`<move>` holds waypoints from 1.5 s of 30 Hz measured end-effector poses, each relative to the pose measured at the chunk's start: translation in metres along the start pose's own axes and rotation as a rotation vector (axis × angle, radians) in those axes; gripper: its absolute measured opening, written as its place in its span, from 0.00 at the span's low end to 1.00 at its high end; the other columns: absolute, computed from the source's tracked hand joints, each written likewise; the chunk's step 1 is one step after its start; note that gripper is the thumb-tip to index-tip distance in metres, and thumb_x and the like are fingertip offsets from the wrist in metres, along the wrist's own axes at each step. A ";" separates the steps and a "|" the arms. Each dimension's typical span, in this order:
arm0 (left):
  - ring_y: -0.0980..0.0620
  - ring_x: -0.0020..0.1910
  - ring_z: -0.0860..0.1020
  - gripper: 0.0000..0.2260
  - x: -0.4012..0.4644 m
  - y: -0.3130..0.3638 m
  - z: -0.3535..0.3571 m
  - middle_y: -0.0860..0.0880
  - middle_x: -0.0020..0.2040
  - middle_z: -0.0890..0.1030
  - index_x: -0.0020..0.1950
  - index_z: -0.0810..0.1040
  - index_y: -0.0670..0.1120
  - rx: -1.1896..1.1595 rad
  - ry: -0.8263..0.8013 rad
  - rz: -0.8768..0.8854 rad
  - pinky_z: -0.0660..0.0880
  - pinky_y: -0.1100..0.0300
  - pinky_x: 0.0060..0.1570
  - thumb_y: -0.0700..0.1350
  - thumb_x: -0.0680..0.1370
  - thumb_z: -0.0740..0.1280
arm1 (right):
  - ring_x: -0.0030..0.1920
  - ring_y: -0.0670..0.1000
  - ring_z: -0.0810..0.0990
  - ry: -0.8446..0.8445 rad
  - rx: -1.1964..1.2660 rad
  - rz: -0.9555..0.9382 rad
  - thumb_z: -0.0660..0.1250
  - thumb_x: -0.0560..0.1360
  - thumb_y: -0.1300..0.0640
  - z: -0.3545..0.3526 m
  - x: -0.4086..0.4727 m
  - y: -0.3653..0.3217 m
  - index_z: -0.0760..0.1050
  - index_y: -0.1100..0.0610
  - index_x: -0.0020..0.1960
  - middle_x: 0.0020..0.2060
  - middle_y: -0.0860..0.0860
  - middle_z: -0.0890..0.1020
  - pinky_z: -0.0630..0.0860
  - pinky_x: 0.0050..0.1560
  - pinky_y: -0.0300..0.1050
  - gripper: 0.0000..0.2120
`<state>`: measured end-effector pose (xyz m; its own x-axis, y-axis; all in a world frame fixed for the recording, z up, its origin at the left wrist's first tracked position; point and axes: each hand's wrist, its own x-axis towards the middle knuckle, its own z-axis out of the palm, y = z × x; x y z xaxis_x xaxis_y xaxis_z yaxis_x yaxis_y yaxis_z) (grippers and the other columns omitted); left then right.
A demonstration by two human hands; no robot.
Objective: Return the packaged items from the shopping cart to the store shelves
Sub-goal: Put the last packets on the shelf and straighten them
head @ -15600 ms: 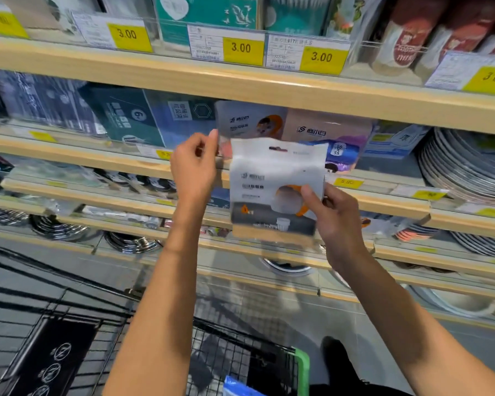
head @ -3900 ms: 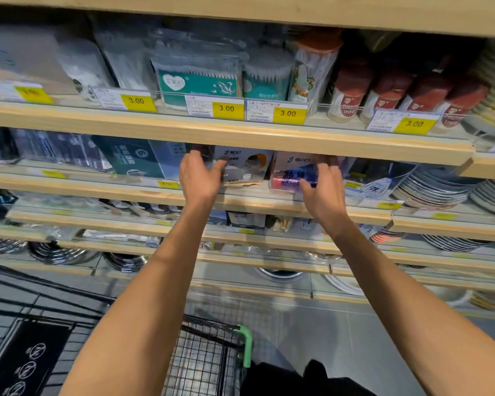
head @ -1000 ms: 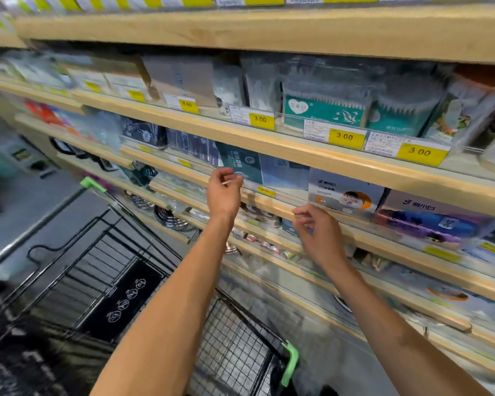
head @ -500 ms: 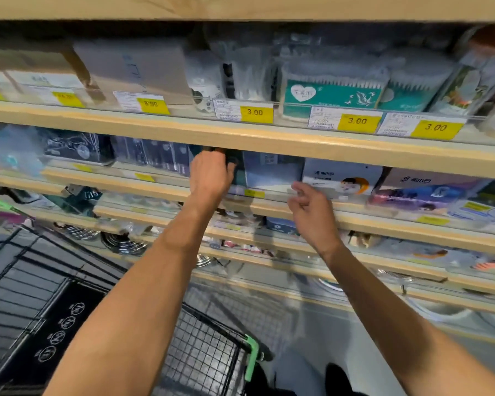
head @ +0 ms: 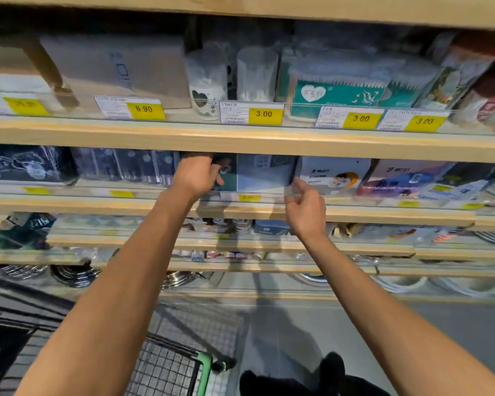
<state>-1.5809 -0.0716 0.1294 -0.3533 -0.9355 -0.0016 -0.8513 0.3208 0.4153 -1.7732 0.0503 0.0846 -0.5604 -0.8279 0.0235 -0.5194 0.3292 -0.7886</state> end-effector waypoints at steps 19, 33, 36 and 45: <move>0.45 0.50 0.80 0.10 -0.021 0.001 0.014 0.48 0.47 0.83 0.56 0.79 0.42 -0.189 0.205 0.105 0.76 0.51 0.52 0.48 0.81 0.65 | 0.41 0.53 0.82 0.200 0.122 -0.050 0.69 0.77 0.59 -0.001 -0.009 -0.004 0.66 0.55 0.55 0.37 0.44 0.78 0.79 0.47 0.53 0.13; 0.55 0.49 0.79 0.04 -0.105 -0.113 -0.004 0.52 0.51 0.82 0.53 0.80 0.47 -0.537 0.573 -0.306 0.80 0.51 0.52 0.43 0.80 0.67 | 0.45 0.50 0.83 -0.204 0.234 -0.283 0.68 0.78 0.62 0.100 -0.059 -0.057 0.83 0.59 0.52 0.46 0.52 0.86 0.82 0.52 0.49 0.06; 0.52 0.50 0.78 0.05 -0.107 -0.132 -0.032 0.50 0.49 0.80 0.55 0.77 0.44 -0.673 0.585 -0.481 0.78 0.52 0.58 0.41 0.79 0.67 | 0.51 0.46 0.82 -0.280 0.229 -0.263 0.66 0.79 0.62 0.110 -0.059 -0.088 0.82 0.59 0.59 0.53 0.52 0.86 0.77 0.54 0.34 0.11; 0.46 0.61 0.76 0.14 -0.067 -0.165 -0.069 0.46 0.58 0.76 0.63 0.71 0.43 -0.708 0.381 -0.573 0.73 0.50 0.66 0.42 0.80 0.68 | 0.63 0.54 0.79 -0.411 0.038 -0.285 0.66 0.79 0.54 0.144 -0.041 -0.126 0.78 0.56 0.66 0.65 0.52 0.80 0.73 0.67 0.50 0.17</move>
<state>-1.3900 -0.0719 0.1239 0.2945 -0.9466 -0.1312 -0.3823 -0.2425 0.8916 -1.5918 -0.0228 0.0947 -0.0952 -0.9955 0.0028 -0.5868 0.0539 -0.8079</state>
